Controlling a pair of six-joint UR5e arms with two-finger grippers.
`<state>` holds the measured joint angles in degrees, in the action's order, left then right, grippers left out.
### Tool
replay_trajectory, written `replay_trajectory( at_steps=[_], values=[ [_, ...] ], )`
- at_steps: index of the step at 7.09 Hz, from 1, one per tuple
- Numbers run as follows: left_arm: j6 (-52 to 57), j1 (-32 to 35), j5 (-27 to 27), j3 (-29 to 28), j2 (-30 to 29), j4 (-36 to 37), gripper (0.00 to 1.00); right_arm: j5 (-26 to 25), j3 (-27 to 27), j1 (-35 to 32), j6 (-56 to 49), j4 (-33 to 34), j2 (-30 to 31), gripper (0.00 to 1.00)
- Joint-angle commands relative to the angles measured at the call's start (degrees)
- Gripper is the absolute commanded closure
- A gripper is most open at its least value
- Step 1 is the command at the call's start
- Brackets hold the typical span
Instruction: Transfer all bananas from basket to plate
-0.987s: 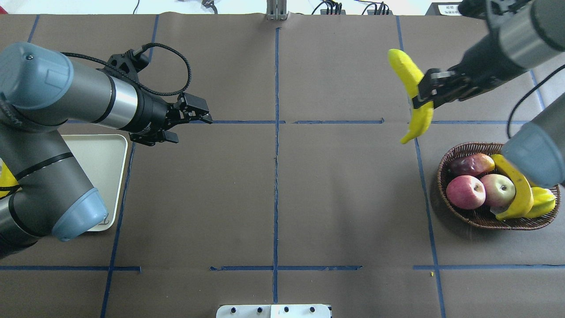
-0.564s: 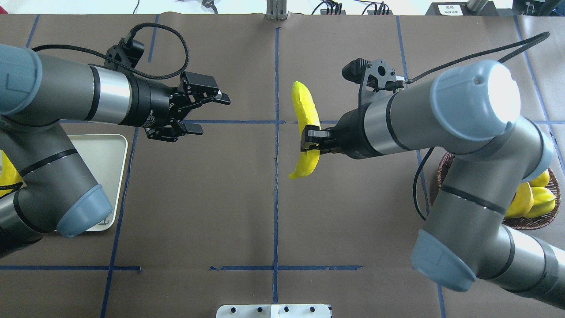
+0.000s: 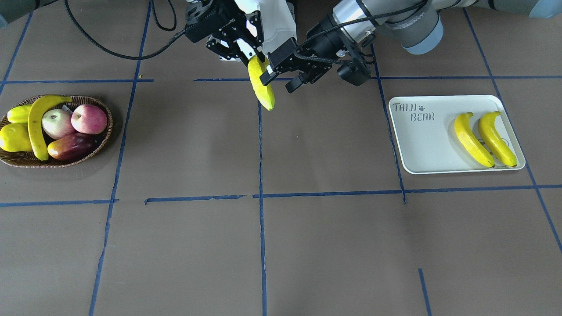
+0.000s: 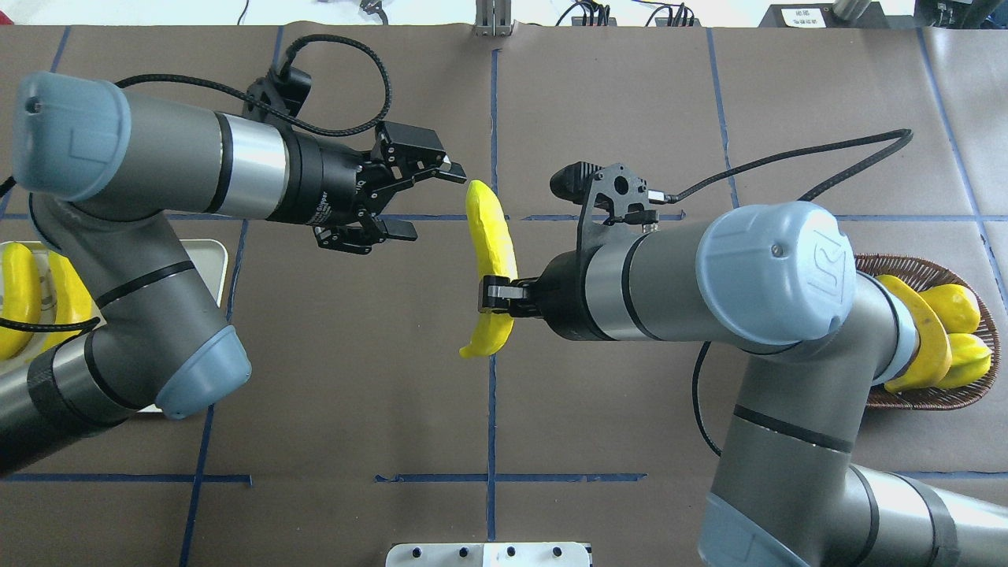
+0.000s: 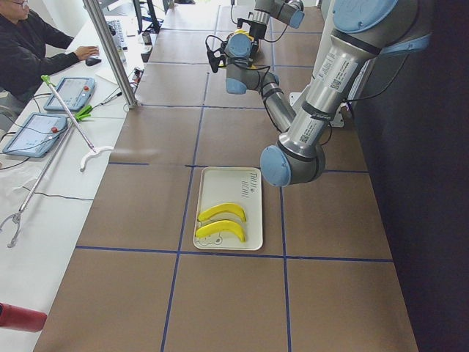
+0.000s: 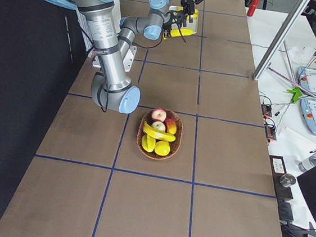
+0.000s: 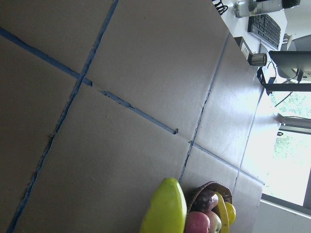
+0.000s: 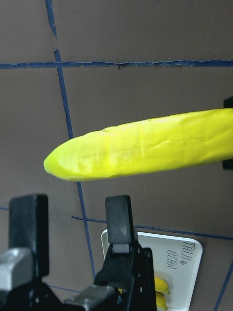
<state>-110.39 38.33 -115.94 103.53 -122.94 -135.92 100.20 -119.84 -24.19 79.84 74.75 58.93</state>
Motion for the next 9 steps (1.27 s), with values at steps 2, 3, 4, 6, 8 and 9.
replay_trajectory(
  at_steps=[2,3,4,6,8,9],
  values=[
    [0.1,-1.6,0.0,-5.3,-0.9,-5.6,0.07,-0.3,-0.9,0.5,0.0,0.0,-0.1,0.99],
    [-0.1,-1.6,-0.1,-4.9,-0.9,-5.6,0.73,-0.3,-0.9,0.5,0.0,0.0,0.0,0.99],
    [0.3,-1.6,-0.3,-4.7,-0.7,-5.7,1.0,-0.3,-0.8,0.5,0.0,0.0,0.0,0.99],
    [0.3,-1.4,-0.4,-4.0,-0.7,-7.0,1.0,-0.3,-0.7,0.6,0.0,0.0,0.1,0.99],
    [-0.1,-1.3,-0.5,-4.0,-0.6,-7.0,1.0,-0.2,-1.1,0.8,0.0,0.0,0.0,0.01],
    [-0.1,-1.2,-0.6,-3.9,-0.5,-6.9,1.0,0.1,-1.6,0.8,0.0,0.0,0.2,0.0]
  ],
)
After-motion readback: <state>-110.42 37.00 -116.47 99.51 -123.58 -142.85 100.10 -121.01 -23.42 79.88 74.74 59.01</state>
